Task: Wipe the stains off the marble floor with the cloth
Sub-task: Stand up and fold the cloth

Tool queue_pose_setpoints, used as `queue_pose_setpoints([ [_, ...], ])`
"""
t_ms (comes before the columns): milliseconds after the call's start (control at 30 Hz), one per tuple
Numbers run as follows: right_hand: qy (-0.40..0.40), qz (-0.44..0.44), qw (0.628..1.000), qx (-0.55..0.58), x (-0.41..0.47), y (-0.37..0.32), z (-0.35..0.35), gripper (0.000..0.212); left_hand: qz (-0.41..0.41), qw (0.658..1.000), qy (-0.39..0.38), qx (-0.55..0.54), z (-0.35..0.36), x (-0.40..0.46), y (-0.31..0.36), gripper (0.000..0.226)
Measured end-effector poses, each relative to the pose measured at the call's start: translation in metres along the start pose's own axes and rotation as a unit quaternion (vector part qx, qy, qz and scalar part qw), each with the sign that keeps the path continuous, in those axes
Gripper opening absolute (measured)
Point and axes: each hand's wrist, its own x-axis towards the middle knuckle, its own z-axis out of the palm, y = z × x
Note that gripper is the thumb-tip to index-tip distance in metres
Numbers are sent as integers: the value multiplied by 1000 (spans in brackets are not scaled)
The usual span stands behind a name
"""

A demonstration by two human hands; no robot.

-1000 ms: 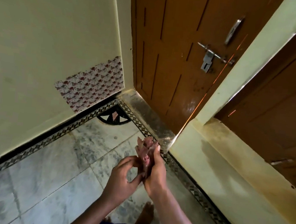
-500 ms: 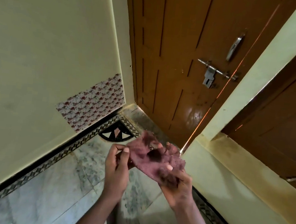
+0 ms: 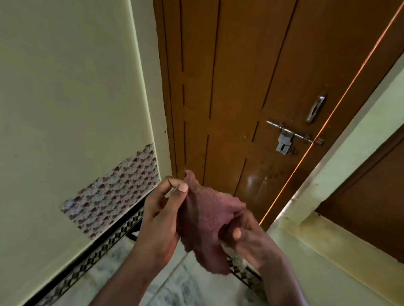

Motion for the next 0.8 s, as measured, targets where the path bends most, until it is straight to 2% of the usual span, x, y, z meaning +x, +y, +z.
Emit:
queue_pose_setpoints([
  [67,-13,-39,999,-26,10,-2,7,36,13,1000,-14,16,-15,12,0,35],
  [100,18,-40,998,-43,10,-3,12,29,13,1000,-5,20,-22,17,-2,30],
  [200,109,-29,992,-52,10,5,23,39,-25,999,1,40,-44,32,-10,15],
  [267,156,-26,987,-40,8,14,29,42,-58,996,-43,43,-56,34,-18,26],
  [333,206,-19,977,-41,6,22,38,42,-100,989,-77,79,-67,33,-22,49],
  [367,239,-14,970,-50,5,24,41,43,-114,984,-86,109,-72,33,-25,54],
  [433,323,6,942,-88,4,30,43,50,-111,974,-95,171,-78,33,-34,45],
  [500,376,31,918,-126,0,35,39,66,-104,970,-102,192,-81,33,-42,51],
  [567,392,34,908,-148,-5,38,37,71,-108,968,-103,202,-80,30,-44,60],
  [800,375,-29,919,-117,-26,37,27,47,-91,967,-61,230,-61,31,-59,61],
])
